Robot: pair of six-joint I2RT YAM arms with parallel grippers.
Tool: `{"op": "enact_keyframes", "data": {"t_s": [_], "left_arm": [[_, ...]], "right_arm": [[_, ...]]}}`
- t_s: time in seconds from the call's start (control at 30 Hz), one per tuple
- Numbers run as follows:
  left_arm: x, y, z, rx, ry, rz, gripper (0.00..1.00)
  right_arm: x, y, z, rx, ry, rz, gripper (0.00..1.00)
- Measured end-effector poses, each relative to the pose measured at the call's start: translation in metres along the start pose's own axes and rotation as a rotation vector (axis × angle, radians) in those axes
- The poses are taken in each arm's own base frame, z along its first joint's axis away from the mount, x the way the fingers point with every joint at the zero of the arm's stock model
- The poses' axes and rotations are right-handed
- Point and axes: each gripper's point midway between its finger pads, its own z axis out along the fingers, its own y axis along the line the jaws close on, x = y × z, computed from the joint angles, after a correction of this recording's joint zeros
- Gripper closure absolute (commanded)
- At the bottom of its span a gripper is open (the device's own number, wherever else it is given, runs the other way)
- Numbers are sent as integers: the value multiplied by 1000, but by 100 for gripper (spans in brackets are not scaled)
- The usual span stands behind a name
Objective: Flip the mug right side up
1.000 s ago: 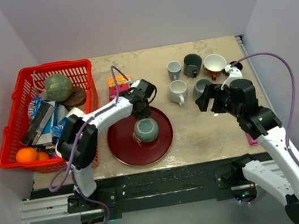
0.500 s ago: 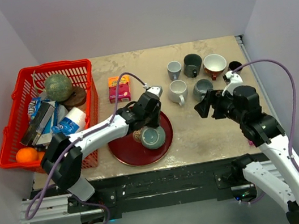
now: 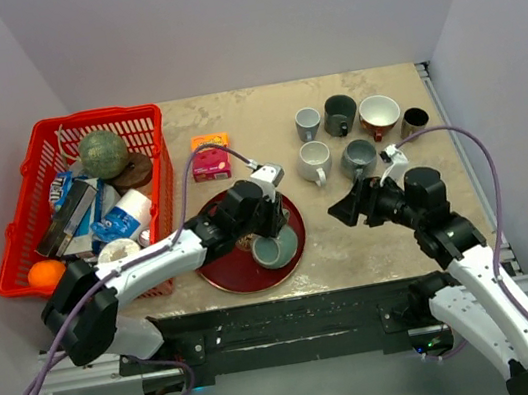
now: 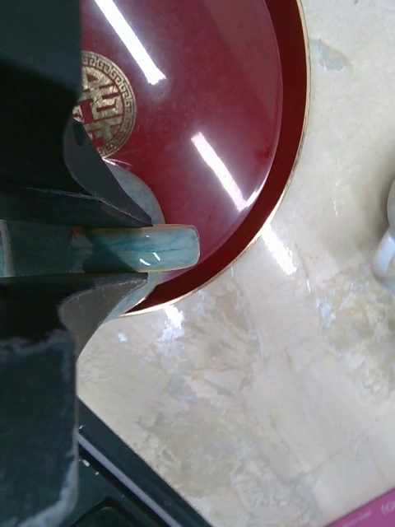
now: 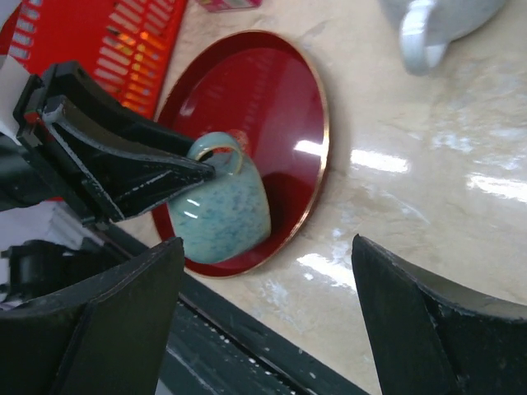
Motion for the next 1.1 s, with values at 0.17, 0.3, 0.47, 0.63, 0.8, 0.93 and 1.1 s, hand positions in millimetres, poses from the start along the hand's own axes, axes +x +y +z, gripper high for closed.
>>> {"op": "enact_keyframes", "data": {"t_s": [0.17,0.3,0.47,0.63,0.8,0.93,1.1], "left_arm": [[3,-8,-12,46,-35,6,100],[9,-9,-24,76,-66,7,100],[13,-19,-42,153,-102,24,100],[1,-38,-60,247,-146,58,100],[-11,-52,-80,325,-198,94,100],[-19,-67,-96,409,-213,132,100],[-33,-89,-124,526,-245,168,100]], "right_arm": [[25,12,12,-156,29,75,15],[32,18,16,-228,35,127,15],[23,34,13,-309,7,133,15],[12,56,5,-426,-19,92,14],[1,80,-1,-550,-46,44,14],[2,96,-1,-630,-35,4,14],[13,123,-5,-728,9,-81,18]]}}
